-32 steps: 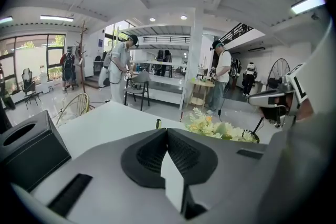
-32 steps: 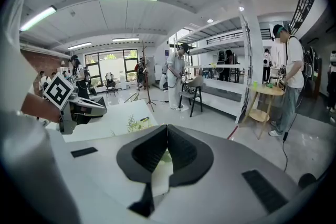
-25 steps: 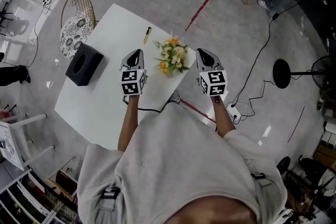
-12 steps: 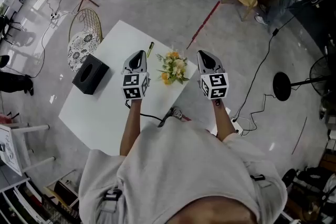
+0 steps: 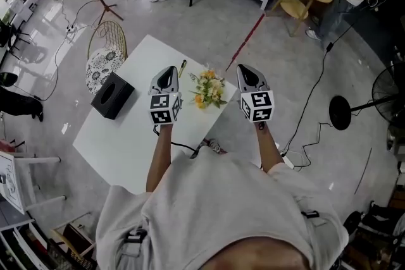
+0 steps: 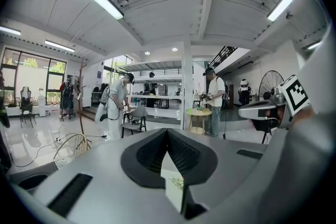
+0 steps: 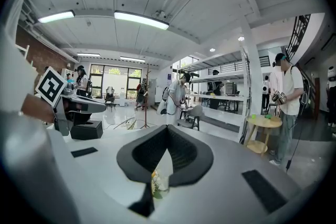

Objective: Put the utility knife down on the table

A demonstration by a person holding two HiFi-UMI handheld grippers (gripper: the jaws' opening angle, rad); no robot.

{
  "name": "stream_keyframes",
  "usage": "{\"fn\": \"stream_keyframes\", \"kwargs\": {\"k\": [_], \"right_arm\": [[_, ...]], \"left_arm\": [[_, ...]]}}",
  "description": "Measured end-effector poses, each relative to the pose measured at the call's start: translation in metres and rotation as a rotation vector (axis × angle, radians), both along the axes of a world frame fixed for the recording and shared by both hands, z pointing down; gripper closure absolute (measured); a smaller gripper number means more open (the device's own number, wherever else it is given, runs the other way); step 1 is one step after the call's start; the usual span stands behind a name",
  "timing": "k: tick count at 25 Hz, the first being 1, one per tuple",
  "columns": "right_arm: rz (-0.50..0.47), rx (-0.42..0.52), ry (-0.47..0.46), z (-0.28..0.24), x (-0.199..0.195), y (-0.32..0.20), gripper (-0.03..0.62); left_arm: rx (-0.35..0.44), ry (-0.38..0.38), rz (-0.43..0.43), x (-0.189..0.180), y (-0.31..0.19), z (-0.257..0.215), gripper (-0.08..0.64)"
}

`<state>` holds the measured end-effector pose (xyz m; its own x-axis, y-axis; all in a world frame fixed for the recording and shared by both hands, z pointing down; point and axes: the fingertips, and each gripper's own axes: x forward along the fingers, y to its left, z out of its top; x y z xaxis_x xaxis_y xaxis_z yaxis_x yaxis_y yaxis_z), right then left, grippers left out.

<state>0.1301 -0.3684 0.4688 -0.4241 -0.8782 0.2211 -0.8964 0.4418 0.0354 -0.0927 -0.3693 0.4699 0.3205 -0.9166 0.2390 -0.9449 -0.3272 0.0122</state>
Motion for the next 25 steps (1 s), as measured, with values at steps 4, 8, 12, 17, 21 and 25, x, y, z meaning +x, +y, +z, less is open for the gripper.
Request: {"fn": "stream_keyframes", "kwargs": {"k": [4,8,12,17,21,25], "right_arm": [[-0.006,0.007,-0.005,-0.002,-0.002,-0.001,0.561],[-0.012,0.008,-0.003,-0.002,-0.005,-0.001,0.561],[-0.015,0.006,0.002,0.0,-0.007,0.0,0.561],[-0.018,0.007,0.006,-0.001,-0.009,0.002,0.561],[-0.02,0.008,0.007,-0.002,-0.011,0.002,0.561],[-0.022,0.009,0.009,-0.003,-0.01,0.001,0.561]], "left_arm": [[0.009,-0.003,-0.005,-0.002,0.0,-0.003,0.54],[0.004,0.003,-0.012,-0.005,0.001,-0.001,0.539],[-0.004,0.009,-0.014,-0.006,0.001,0.001,0.54],[-0.006,0.007,-0.013,-0.007,0.003,0.002,0.54],[-0.005,0.002,-0.011,-0.007,0.003,0.003,0.54],[-0.005,0.002,-0.009,-0.004,0.003,0.002,0.54]]}}
